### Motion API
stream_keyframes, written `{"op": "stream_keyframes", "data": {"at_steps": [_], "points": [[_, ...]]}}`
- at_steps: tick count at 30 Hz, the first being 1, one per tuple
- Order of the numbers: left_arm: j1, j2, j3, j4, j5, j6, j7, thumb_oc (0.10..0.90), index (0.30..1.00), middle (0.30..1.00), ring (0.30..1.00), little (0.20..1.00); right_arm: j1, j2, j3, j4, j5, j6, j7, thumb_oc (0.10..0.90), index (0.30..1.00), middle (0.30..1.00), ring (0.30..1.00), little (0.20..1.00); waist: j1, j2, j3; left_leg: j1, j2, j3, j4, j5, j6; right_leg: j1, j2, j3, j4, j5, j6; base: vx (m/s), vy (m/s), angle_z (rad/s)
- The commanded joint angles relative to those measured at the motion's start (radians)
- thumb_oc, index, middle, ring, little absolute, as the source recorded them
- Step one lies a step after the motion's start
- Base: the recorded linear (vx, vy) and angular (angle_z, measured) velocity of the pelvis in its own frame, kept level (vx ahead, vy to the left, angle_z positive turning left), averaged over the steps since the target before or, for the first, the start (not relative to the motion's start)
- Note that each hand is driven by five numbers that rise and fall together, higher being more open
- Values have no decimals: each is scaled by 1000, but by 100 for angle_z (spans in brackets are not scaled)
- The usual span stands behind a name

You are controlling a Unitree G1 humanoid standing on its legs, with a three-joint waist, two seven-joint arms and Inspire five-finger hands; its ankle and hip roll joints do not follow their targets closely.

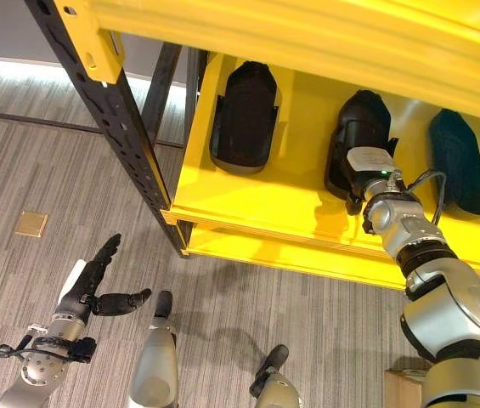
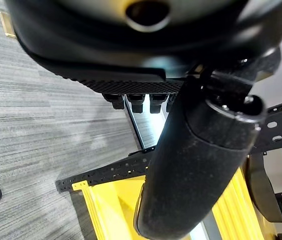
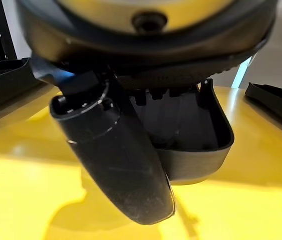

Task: Move parts from the plastic box to the shelf.

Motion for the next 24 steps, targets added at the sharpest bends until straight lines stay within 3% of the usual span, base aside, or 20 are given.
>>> {"op": "stream_keyframes", "data": {"at_steps": [1, 18, 24], "points": [[28, 37, 56, -91, -31, -85, 39, 900, 1000, 1000, 1000, 1000, -123, 5, 29, -72, 11, -33, -28, 900, 1000, 1000, 1000, 1000, 16, -38, -35, -41, 3, -5, -56, 79, 35, 5, -8, 45, 100, -38, -6, 0, 0, 0], [32, 40, 77, -90, -12, -77, 37, 900, 1000, 1000, 1000, 1000, -110, -147, 33, -216, 59, -51, 0, 900, 1000, 1000, 1000, 1000, -25, -71, -61, -18, 22, 8, -62, 82, 27, 25, 5, 56, 80, -36, -6, -3, -2, -1], [35, 38, 77, -86, -6, -75, 36, 900, 1000, 1000, 1000, 1000, -79, -165, 26, -237, 54, -56, 12, 900, 1000, 1000, 1000, 1000, -31, -75, -69, -11, 24, 9, -63, 81, 26, 34, 6, 54, 75, -35, -6, 0, 0, 0]]}}
